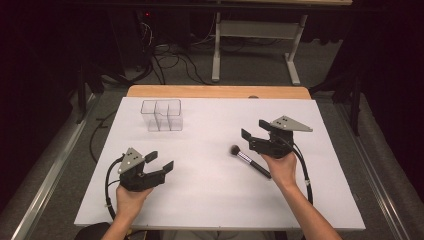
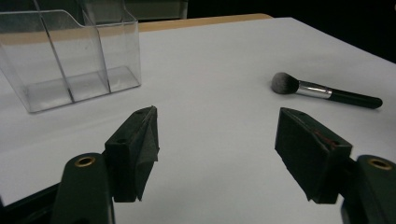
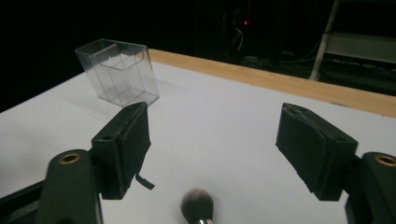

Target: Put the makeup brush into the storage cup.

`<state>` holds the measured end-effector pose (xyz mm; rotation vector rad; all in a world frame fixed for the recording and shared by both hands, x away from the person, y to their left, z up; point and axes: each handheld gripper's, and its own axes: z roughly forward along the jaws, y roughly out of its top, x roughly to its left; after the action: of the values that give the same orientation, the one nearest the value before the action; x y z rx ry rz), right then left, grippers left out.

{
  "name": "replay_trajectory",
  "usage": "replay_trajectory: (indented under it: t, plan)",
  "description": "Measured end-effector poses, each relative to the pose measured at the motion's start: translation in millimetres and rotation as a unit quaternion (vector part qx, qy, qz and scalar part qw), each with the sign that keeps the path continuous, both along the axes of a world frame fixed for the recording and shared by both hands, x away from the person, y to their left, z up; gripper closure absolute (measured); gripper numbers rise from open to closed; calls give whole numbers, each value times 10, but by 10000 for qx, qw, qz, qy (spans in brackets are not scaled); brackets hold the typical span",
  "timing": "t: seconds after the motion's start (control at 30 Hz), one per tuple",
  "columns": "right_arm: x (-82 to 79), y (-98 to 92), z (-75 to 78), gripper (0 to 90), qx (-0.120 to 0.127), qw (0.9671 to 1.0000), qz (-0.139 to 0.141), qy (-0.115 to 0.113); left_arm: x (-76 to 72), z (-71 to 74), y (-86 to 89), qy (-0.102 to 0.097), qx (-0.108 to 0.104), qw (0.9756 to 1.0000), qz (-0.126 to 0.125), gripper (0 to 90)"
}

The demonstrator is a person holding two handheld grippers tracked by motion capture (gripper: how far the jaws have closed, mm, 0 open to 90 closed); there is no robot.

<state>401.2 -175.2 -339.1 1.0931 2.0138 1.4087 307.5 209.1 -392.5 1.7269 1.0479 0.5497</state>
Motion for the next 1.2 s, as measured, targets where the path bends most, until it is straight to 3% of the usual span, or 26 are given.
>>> replay_trajectory:
  t: [0.2,0.37,0.5,0.6,0.67,0.7,0.77,0.83,0.9,0.93,1.0,1.03,1.07,1.1,1.13,1.2]
  plan:
    - [22,27,62,303,-366,9987,127,322,6,-5,-25,27,22,10000,-52,307]
    - [48,46,111,281,-827,9950,143,550,4,-7,-31,29,55,10000,-69,307]
    - [74,53,134,279,-969,9923,183,747,7,-8,-25,28,61,9999,-78,307]
    - [88,73,189,294,-1220,9876,271,950,7,-6,-24,33,31,10000,-78,307]
    - [90,78,198,299,-1265,9865,293,998,12,-7,-30,34,29,10000,-81,307]
    - [105,97,217,306,-1405,9834,351,1098,14,-10,-31,48,54,9999,-88,306]
    - [107,103,224,307,-1423,9826,368,1135,12,-8,-31,41,30,9999,-91,306]
    - [115,128,275,318,-1578,9788,428,1232,12,-7,-23,36,22,10000,-85,306]
    - [118,135,285,320,-1600,9781,429,1259,14,-8,-18,42,16,10000,-76,305]
    - [133,153,314,325,-1684,9753,509,1335,16,-8,-17,42,18,10000,-75,305]
    - [136,158,324,329,-1721,9743,525,1354,15,-6,-17,46,10,10000,-74,305]
    - [141,175,346,336,-1814,9713,571,1427,16,-5,-22,33,11,10000,-79,306]
    - [141,175,346,336,-1814,9713,571,1427,16,-5,-22,33,11,10000,-79,305]
    - [146,196,351,343,-1947,9662,634,1566,16,-6,-25,37,37,10000,-84,305]
    - [146,196,351,343,-1947,9662,634,1566,16,-6,-25,42,46,9999,-86,305]
    - [151,214,337,342,-2056,9617,703,1672,9,0,-17,18,18,10000,-72,306]
